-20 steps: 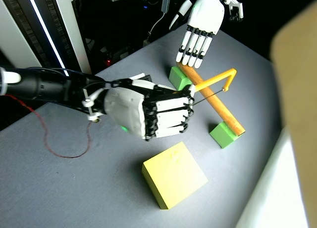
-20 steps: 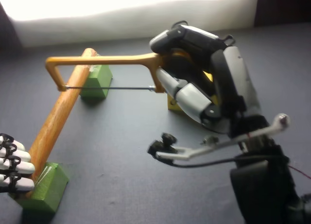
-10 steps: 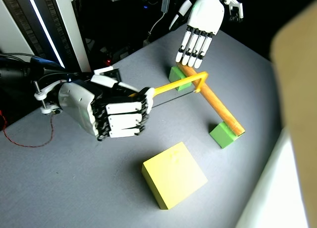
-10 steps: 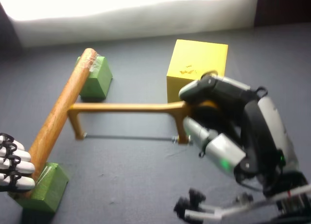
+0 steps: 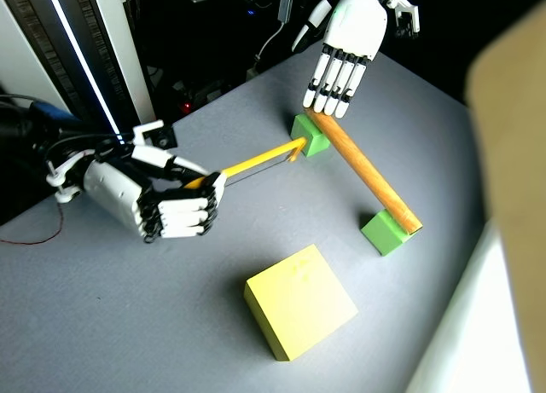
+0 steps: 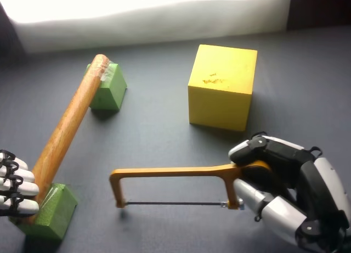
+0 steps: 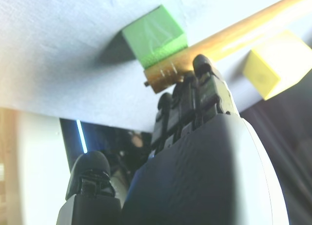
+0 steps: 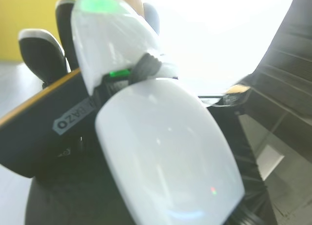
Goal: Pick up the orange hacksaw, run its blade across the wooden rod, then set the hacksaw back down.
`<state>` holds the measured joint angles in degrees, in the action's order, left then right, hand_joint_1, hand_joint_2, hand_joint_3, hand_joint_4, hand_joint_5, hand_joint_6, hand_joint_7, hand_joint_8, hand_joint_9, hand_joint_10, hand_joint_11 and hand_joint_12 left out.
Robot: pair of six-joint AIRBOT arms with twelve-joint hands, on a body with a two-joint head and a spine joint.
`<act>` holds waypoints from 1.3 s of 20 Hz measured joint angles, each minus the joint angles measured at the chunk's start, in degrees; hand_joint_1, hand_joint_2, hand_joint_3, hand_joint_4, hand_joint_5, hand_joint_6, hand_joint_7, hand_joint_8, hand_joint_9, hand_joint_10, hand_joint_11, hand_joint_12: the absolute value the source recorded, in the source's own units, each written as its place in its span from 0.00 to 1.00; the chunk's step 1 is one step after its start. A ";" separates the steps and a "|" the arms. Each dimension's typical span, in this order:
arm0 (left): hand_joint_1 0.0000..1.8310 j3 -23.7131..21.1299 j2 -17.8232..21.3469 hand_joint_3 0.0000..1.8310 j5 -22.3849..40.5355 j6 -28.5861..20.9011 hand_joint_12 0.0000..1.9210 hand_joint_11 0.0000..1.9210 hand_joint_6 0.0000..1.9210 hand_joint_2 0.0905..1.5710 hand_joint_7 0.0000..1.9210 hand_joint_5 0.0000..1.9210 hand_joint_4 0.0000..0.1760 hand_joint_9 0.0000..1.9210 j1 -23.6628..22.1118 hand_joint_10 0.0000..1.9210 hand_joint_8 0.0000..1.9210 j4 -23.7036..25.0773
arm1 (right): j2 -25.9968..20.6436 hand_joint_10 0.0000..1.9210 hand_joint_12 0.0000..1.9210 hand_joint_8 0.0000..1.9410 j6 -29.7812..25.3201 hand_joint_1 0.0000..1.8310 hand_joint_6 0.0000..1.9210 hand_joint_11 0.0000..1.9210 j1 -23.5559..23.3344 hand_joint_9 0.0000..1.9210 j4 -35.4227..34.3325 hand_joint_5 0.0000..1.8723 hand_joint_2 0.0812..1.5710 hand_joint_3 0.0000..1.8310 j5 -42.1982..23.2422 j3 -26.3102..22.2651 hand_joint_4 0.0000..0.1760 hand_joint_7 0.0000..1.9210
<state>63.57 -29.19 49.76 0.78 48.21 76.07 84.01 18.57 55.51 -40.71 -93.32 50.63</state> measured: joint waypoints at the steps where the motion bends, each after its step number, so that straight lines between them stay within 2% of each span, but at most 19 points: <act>1: 0.02 0.00 0.00 0.00 0.02 0.00 0.14 0.00 0.00 0.76 0.05 0.04 0.00 0.05 0.00 0.00 0.00 0.00 | -0.09 0.61 0.88 0.53 -0.72 0.81 0.49 0.41 0.13 0.51 0.00 0.44 0.71 0.00 0.02 0.68 0.00 0.45; 3: 0.02 0.00 0.00 0.00 0.04 0.00 0.14 0.00 0.00 0.76 0.05 0.04 0.00 0.05 0.00 0.00 0.00 0.00 | -0.48 0.62 0.88 0.55 -1.66 0.81 0.53 0.42 0.52 0.49 -0.02 0.42 0.71 0.00 -0.15 1.55 0.00 0.43; 4: 0.01 -0.02 0.00 0.00 0.04 0.02 0.13 0.00 0.00 0.76 0.04 0.04 0.00 0.04 0.00 0.00 0.00 0.00 | -0.61 0.70 0.78 0.57 -1.70 0.76 0.58 0.45 0.66 0.49 0.02 0.40 0.73 0.00 -0.15 1.66 0.00 0.43; 6: 0.01 -0.02 0.00 0.00 -0.02 0.00 0.11 0.00 0.00 0.76 0.04 0.04 0.00 0.03 0.00 0.00 0.00 0.00 | -0.72 0.72 0.73 0.58 -2.23 0.75 0.60 0.46 1.57 0.48 0.66 0.39 0.73 0.00 -0.15 1.66 0.00 0.44; 7: 0.02 -0.02 0.00 0.00 -0.02 0.00 0.12 0.00 0.00 0.76 0.04 0.04 0.00 0.04 0.00 0.00 0.00 0.00 | -0.72 0.72 0.73 0.59 -2.32 0.74 0.62 0.46 1.75 0.47 0.61 0.38 0.74 0.00 0.15 1.64 0.00 0.43; 8: 0.02 0.00 0.00 0.00 -0.02 0.00 0.13 0.00 0.00 0.75 0.04 0.04 0.00 0.04 0.00 0.00 0.00 0.00 | -0.79 0.64 0.85 0.58 -2.58 0.80 0.59 0.43 2.01 0.48 0.81 0.39 0.72 0.00 0.15 1.60 0.00 0.42; 9: 0.01 -0.02 0.00 0.00 -0.02 0.00 0.12 0.00 0.00 0.76 0.04 0.04 0.00 0.04 0.00 0.00 0.00 0.00 | -1.18 0.62 0.87 0.63 -2.97 0.81 0.62 0.42 3.63 0.47 0.81 0.36 0.73 0.00 0.11 0.81 0.00 0.40; 10: 0.01 -0.02 0.00 0.00 -0.04 0.00 0.10 0.00 0.00 0.76 0.04 0.03 0.00 0.03 0.00 0.00 0.00 0.00 | -1.18 0.38 0.76 0.14 -2.95 0.68 0.12 0.20 3.96 0.29 0.90 0.29 0.75 0.00 0.11 0.70 0.00 0.24; 11: 0.01 0.00 0.00 0.00 -0.04 0.00 0.10 0.00 0.00 0.76 0.04 0.03 0.00 0.03 0.00 0.00 0.00 0.00 | -1.18 0.38 0.76 0.14 -2.97 0.68 0.12 0.20 4.15 0.29 0.94 0.29 0.75 0.00 0.17 0.63 0.00 0.24; 12: 0.01 0.00 0.00 0.00 -0.07 0.00 0.09 0.00 0.00 0.76 0.04 0.04 0.00 0.03 0.00 0.00 0.00 0.00 | -1.18 0.15 0.73 0.00 -3.04 0.63 0.00 0.10 4.59 0.21 1.22 0.28 0.75 0.00 0.15 0.39 0.00 0.20; 13: 0.01 -0.02 0.00 0.00 -0.04 0.00 0.10 0.00 0.00 0.76 0.05 0.04 0.00 0.04 0.00 0.00 0.00 0.00 | -1.22 0.07 0.67 0.00 -3.15 0.59 0.00 0.03 4.81 0.16 1.27 0.23 0.74 0.00 0.04 0.24 0.00 0.16; 14: 0.00 0.00 0.00 0.00 -0.04 0.00 0.10 0.00 0.00 0.76 0.05 0.04 0.00 0.04 0.00 0.00 0.00 0.00 | -1.38 0.03 0.63 0.00 -3.19 0.54 0.00 0.01 4.85 0.15 1.22 0.20 0.75 0.00 0.15 0.17 0.00 0.16; 15: 0.00 0.00 0.00 0.00 -0.04 0.02 0.09 0.00 0.00 0.76 0.04 0.04 0.00 0.03 0.00 0.00 0.00 0.00 | -1.57 0.01 0.54 0.00 -3.30 0.52 0.00 0.00 4.96 0.11 1.29 0.16 0.74 0.00 0.13 0.17 0.00 0.13; 19: 0.00 -0.02 0.00 0.00 -0.07 0.00 0.12 0.00 0.00 0.76 0.04 0.03 0.00 0.04 0.00 0.00 0.00 0.00 | -2.49 0.00 0.25 0.00 -3.37 0.49 0.00 0.00 5.51 0.03 2.21 0.08 0.67 0.00 0.15 0.17 0.00 0.06; 21: 0.01 -0.02 0.00 0.00 -0.07 0.00 0.13 0.00 0.00 0.75 0.05 0.04 0.00 0.04 0.00 0.00 0.00 0.00 | -3.65 0.00 0.16 0.00 -2.99 0.44 0.00 0.00 5.55 0.01 3.10 0.09 0.64 0.00 0.15 0.17 0.02 0.07; 23: 0.01 -0.02 0.00 0.00 -0.09 0.02 0.13 0.00 0.00 0.75 0.05 0.05 0.00 0.05 0.00 0.00 0.00 0.00 | -5.46 0.00 0.07 0.00 -2.58 0.40 0.00 0.00 5.46 0.00 4.48 0.06 0.61 0.00 0.15 0.11 0.07 0.01; 24: 0.01 0.00 0.00 0.00 -0.07 0.00 0.13 0.00 0.00 0.75 0.05 0.05 0.00 0.05 -0.02 0.00 0.00 0.00 | -6.51 0.00 0.08 0.00 -2.03 0.39 0.00 0.00 5.31 0.00 5.18 0.05 0.59 0.00 0.22 -0.11 0.08 0.00; 25: 0.01 0.00 0.00 0.00 0.11 0.13 0.11 0.00 0.00 0.76 0.04 0.04 0.00 0.04 -0.20 0.00 0.00 -1.16 | -8.15 0.00 0.13 0.00 -1.44 0.36 0.00 0.00 5.11 0.00 6.43 0.03 0.59 0.00 0.28 -0.48 0.00 0.00; 26: 0.00 0.00 -0.02 0.00 0.09 0.04 0.09 0.00 0.00 0.76 0.04 0.03 0.00 0.03 -0.39 0.00 0.00 -2.75 | -9.81 0.00 0.17 0.00 -0.59 0.36 0.00 0.00 4.50 0.00 7.10 0.03 0.59 0.00 0.52 -1.18 0.00 0.00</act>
<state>63.57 -29.21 49.84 0.82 47.81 73.32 74.19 17.98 60.01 -33.61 -92.79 49.45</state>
